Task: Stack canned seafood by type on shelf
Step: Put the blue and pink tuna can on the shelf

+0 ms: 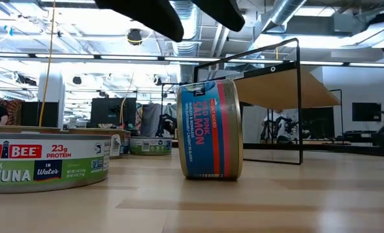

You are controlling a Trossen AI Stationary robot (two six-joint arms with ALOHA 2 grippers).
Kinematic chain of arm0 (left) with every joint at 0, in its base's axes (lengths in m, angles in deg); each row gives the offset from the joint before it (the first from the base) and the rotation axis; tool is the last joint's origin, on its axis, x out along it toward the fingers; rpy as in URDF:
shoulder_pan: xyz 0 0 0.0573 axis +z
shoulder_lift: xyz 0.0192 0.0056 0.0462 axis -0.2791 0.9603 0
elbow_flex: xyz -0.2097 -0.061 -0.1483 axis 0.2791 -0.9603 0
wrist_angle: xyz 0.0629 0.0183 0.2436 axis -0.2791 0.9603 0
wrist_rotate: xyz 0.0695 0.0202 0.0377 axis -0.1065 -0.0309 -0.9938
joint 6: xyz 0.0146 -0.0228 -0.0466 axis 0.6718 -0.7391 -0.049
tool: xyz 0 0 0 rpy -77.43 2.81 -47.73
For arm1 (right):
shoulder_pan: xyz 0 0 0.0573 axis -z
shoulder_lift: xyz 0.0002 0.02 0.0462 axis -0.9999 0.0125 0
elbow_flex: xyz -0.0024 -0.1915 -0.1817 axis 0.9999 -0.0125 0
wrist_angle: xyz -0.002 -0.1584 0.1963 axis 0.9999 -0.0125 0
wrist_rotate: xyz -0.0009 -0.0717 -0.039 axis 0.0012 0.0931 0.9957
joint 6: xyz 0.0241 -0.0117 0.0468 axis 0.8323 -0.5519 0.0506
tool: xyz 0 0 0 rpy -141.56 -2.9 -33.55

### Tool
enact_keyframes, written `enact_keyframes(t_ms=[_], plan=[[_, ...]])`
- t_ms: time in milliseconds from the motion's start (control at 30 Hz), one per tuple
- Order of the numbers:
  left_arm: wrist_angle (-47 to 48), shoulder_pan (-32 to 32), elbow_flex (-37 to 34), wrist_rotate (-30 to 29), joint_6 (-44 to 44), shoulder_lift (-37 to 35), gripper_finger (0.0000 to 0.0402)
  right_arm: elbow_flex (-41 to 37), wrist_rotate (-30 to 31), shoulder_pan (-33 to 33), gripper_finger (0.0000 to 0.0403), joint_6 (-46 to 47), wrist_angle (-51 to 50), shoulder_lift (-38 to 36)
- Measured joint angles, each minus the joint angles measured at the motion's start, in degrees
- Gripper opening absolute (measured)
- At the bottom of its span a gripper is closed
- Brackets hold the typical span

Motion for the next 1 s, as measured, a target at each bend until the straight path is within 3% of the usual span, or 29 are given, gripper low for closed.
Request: enact_keyframes(t_ms=[233, 600, 1000], plan=[[2.85, -1.49, 0.12, 0.65, 3.13, 0.00, 0.0293, -2.05, -0.22, 2.54, 0.0286, -8.15, 12.50, -0.03], [2.49, -2.04, 0.20, 1.95, 7.25, 3.91, 0.0293, -2.11, -4.68, 5.57, 0.0285, -13.42, 14.93, -0.05], [14.99, -1.72, 15.88, -0.61, 13.33, 13.35, 0.0293, -2.14, -4.51, 2.81, 0.0285, -9.76, 12.61, -0.79]])
